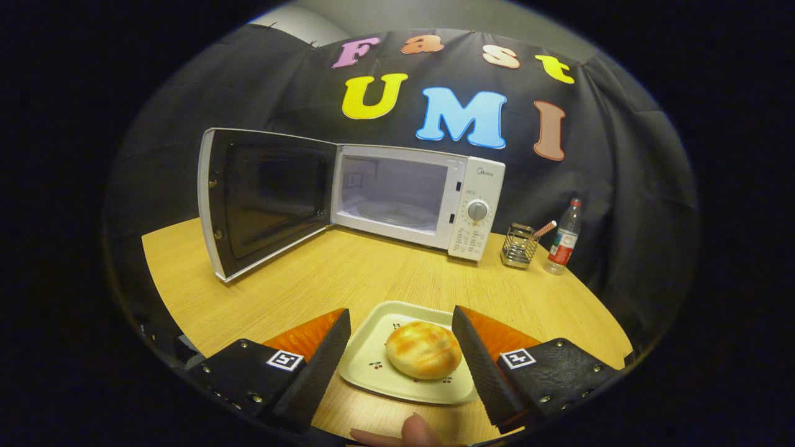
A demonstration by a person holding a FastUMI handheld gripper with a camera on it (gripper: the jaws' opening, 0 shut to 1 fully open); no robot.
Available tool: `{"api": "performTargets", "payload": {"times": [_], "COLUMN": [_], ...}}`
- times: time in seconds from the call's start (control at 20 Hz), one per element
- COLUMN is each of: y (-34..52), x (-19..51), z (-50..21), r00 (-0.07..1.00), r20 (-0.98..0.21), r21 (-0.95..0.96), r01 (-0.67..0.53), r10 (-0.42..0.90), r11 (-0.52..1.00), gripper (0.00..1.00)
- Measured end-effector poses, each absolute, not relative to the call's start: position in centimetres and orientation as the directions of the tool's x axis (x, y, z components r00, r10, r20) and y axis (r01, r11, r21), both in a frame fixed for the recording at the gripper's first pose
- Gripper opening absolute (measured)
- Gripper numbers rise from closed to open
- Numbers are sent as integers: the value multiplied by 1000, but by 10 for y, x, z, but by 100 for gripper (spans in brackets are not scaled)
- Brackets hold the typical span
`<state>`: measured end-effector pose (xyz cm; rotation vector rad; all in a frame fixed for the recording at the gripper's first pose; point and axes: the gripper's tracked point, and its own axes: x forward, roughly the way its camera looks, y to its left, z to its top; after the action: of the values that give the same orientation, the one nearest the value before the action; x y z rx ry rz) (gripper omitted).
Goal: Open the microwave, put the food inside, and close the microwave door.
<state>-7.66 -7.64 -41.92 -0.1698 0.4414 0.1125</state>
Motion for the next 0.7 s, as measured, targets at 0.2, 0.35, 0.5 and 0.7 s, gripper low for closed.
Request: {"api": "performTargets", "payload": {"times": [0.2, 0.35, 0.5, 0.7], "y": [-89, -96, -103, -101], "x": [-82, -89, -83, -79], "z": [-432, -443, -456, -468], "r00": [867, 834, 795, 724], "r20": [-489, -528, -572, -635], "r21": [-139, -149, -118, 49], "r01": [-191, -281, -325, -310], "r10": [101, 164, 203, 269], "r11": [972, 948, 938, 950], "gripper": [100, 99, 100, 97]}}
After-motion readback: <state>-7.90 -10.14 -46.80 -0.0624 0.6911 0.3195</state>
